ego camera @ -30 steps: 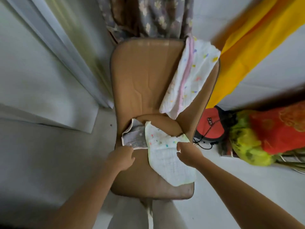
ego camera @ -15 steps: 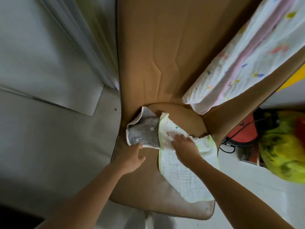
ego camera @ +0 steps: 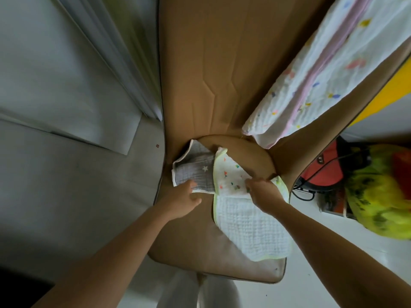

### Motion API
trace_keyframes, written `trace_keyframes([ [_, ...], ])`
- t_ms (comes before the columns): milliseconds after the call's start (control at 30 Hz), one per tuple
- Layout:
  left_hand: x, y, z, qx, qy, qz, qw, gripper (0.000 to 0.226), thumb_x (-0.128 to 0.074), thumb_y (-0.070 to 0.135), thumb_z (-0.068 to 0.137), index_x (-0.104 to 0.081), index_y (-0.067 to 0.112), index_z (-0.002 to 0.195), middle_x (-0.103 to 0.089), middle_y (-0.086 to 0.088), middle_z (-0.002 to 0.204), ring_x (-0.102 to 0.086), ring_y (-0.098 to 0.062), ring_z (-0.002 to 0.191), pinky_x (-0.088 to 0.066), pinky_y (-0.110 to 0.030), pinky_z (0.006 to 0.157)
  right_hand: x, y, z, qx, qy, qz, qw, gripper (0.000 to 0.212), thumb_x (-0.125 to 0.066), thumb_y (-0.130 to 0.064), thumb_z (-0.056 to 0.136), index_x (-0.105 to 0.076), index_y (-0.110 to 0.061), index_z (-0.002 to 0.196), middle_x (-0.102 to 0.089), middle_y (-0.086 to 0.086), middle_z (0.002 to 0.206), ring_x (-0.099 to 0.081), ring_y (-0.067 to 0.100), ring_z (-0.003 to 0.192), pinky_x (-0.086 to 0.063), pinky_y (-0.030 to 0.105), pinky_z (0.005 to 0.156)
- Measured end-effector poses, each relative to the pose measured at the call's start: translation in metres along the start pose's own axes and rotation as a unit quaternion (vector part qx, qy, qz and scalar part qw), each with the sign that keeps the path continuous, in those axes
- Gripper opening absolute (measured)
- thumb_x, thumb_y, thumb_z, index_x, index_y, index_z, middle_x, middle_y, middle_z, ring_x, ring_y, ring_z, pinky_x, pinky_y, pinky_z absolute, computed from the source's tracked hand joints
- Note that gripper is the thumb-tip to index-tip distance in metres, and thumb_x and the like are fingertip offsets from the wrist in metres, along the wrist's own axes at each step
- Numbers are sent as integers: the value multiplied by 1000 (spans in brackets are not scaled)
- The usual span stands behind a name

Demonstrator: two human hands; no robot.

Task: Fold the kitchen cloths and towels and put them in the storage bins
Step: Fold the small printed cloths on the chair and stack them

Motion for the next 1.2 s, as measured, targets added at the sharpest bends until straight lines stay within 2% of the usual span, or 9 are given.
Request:
trace_keyframes([
  [67,-4,1,-11,5,-14,-75,997,66,-60,43,89,-29,26,144,-38,3,147,-41,-18,132,-39,-35,106,14,-3,-14,-92,-3,242,966,12,-56,-14,91,-55,-14,79,-59,3,70,-54,18,63,-43,27,56],
  [200,1,36,-60,-62,-23,-255,965,80,-72,41,80,-27,32,145,-37,13,145,-35,-10,136,-33,-29,108,73,-31,-62,-131,25,614,778,25,-56,-26,94,-54,-18,70,-51,9,75,-51,23,73,-43,33,68],
  [600,21,167,-209,-219,183,-280,917,58,-76,33,77,-50,21,127,-64,8,120,-61,-7,109,-49,-24,94,236,-118,-204,-62,126,810,569,19,-54,-12,95,-57,-10,76,-65,2,72,-63,11,70,-52,25,67],
  [667,23,176,-223,-215,221,-282,908,32,-69,26,85,-59,13,113,-68,2,107,-65,-10,101,-50,-21,88,247,-125,-216,-54,162,786,593,18,-57,-14,93,-55,-8,76,-59,8,75,-60,15,72,-51,30,75],
  [767,43,182,-240,-227,256,-284,896,15,-57,17,94,-59,6,84,-62,-2,76,-59,1,69,-41,-10,65,264,-119,-224,-75,313,578,750,23,-64,-21,87,-59,-4,73,-57,13,91,-57,23,85,-50,34,83],
  [900,82,170,-248,-237,288,-323,870,13,-50,17,97,-62,13,93,-63,5,83,-56,-1,74,-42,-10,65,283,-110,-236,-8,452,232,861,13,-64,-22,85,-63,-10,81,-50,7,121,-42,24,117,-32,22,91],
  [1000,100,165,-255,-263,250,-341,867,14,-50,14,97,-60,15,87,-56,7,74,-49,-3,70,-39,-14,64,285,-109,-235,118,321,297,892,11,-57,-16,88,-54,-10,80,-56,6,125,-50,21,114,-37,30,90],
  [1100,112,157,-269,-283,160,-322,889,14,-62,28,91,-64,23,78,-54,13,66,-48,0,66,-37,-15,61,290,-118,-240,121,154,472,859,27,-52,-16,91,-40,-16,66,-50,8,67,-42,28,65,-32,33,66],
  [1200,118,146,-279,-293,47,-306,905,21,-72,42,71,-62,24,73,-56,5,69,-52,-5,65,-40,-16,57,290,-124,-242,126,58,477,868,39,-50,-8,90,-31,-20,59,-31,-9,55,-30,7,52,-26,26,57],
])
Point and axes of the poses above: each hand's wrist, its own z-axis towards the middle knuckle, its own x-axis out of the back of the hand, y = z × x, the point moved 3 cm from there along z, towards the middle knuckle
